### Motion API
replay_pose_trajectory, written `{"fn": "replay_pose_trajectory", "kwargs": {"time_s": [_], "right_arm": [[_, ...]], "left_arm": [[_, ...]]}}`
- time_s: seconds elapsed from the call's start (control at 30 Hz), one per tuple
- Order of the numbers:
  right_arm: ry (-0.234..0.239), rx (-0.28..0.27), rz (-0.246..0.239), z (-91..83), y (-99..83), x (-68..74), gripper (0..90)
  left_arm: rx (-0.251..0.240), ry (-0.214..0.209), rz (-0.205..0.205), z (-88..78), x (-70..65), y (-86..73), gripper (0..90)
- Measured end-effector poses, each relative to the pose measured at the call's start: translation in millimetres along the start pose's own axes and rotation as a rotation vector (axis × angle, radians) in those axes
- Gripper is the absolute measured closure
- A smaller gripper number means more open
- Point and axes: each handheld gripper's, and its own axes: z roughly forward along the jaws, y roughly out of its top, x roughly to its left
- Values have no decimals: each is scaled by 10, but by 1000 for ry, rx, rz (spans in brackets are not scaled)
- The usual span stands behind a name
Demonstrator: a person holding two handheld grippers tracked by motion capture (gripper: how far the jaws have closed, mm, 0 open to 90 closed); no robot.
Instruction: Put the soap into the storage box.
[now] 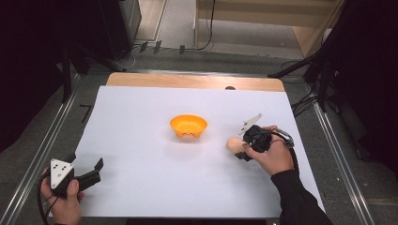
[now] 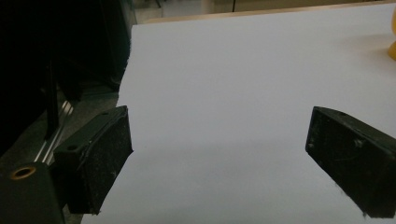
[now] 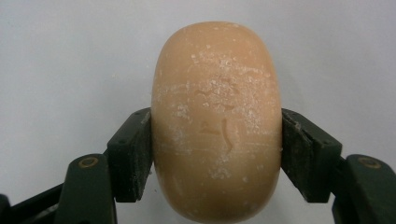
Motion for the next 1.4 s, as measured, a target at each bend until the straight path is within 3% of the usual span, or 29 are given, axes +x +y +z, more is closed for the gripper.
{"fn": "replay_pose_trajectory", "kwargs": {"time_s": [0.43,0.97,1.4], "right_arm": [[30,0,-50,-20,171,-46,337],[8,11,-133,-35,446,-54,336],[5,3,-148,-18,615,-131,336]], "left_arm": [[-1,0,-3,-3,2,0,76],[-3,-3,-3,-5,4,-2,76],[-4,-4,-2,-4,4,-2,76]]}}
